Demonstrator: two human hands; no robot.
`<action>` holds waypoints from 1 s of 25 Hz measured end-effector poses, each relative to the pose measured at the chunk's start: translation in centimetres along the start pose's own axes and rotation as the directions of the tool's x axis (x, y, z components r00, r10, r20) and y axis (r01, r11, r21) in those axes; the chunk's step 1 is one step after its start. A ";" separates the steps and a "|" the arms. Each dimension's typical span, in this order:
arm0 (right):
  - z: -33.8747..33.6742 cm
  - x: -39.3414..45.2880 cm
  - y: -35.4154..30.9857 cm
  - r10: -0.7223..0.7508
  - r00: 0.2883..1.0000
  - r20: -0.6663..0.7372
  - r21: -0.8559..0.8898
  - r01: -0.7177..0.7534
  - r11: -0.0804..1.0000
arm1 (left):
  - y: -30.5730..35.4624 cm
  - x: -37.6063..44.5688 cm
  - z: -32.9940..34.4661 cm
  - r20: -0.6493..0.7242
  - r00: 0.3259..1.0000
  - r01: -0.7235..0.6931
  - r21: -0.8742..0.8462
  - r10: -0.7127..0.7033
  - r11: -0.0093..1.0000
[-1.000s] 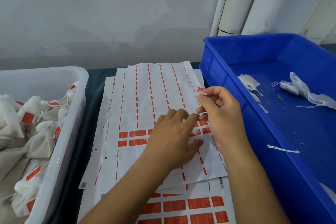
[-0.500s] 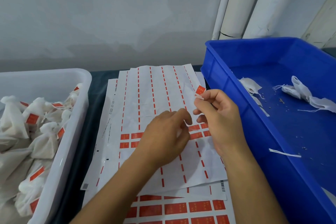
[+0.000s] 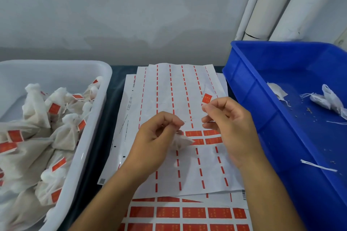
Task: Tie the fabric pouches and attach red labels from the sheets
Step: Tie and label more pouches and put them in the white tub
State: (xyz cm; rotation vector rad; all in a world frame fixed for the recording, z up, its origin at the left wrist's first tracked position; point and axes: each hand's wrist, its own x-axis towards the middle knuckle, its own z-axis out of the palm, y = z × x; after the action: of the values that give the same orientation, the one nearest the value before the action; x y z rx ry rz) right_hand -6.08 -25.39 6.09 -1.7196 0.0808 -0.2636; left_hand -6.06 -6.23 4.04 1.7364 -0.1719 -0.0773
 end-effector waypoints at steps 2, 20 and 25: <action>0.6 -0.2 0.0 -0.009 0.999 0.053 -0.035 0.011 0.999 | -0.2 -0.2 -0.5 -0.022 1.000 0.022 -0.021 -0.022 1.000; 2.8 -0.5 1.0 0.127 0.989 -0.070 0.169 -0.114 0.979 | -1.0 -0.6 -1.1 -0.120 0.992 -0.017 0.220 0.044 0.975; 1.4 0.3 1.0 0.169 0.951 -0.259 0.281 -0.093 0.955 | -0.8 0.1 0.6 0.050 0.986 -0.149 0.692 0.159 0.706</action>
State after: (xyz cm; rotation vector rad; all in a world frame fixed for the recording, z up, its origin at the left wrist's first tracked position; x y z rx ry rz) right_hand -5.38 -24.25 5.00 -1.3934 0.3540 -0.3994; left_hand -6.02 -6.65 3.14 2.4754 -0.3740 0.1460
